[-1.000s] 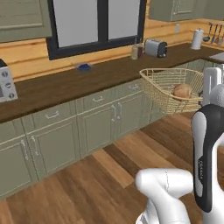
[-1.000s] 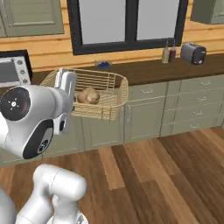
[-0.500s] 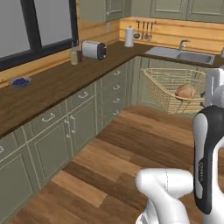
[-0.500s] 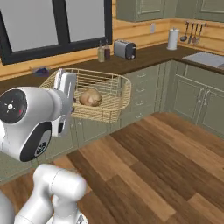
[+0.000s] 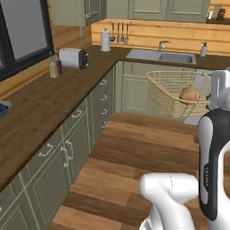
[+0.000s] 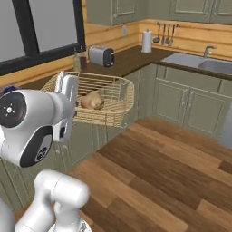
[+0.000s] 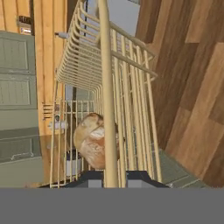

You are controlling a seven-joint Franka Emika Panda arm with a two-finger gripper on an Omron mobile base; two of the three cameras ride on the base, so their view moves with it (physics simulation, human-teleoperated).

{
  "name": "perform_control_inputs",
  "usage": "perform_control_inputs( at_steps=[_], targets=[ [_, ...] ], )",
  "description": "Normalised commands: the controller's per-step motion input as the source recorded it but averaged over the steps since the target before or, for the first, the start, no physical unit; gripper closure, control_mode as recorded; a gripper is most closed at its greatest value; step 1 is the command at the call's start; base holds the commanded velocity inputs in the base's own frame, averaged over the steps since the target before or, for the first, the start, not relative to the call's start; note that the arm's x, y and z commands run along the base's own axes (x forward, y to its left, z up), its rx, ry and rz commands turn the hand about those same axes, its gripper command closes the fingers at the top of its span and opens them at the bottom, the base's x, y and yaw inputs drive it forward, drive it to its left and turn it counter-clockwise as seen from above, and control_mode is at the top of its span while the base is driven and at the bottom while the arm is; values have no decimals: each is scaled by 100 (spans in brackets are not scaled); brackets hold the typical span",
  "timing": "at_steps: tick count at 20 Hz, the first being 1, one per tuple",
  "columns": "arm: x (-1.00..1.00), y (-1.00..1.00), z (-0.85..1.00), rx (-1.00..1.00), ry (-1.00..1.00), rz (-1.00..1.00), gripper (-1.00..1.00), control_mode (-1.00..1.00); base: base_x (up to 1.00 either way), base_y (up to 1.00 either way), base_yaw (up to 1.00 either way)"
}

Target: Open the cabinet, pick up the bread from the cabinet and place it in the basket. Then move the basket to the dining counter.

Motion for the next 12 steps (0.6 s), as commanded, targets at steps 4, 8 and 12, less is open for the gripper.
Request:
perform_control_inputs(
  at_steps=[4, 8, 12],
  targets=[
    [0, 0, 0, 0, 0, 0, 100, 100, 69, 0, -45],
    [0, 0, 0, 0, 0, 0, 100, 100, 61, -9, -50],
    [0, 0, 0, 0, 0, 0, 100, 100, 34, -26, -72]
  ],
)
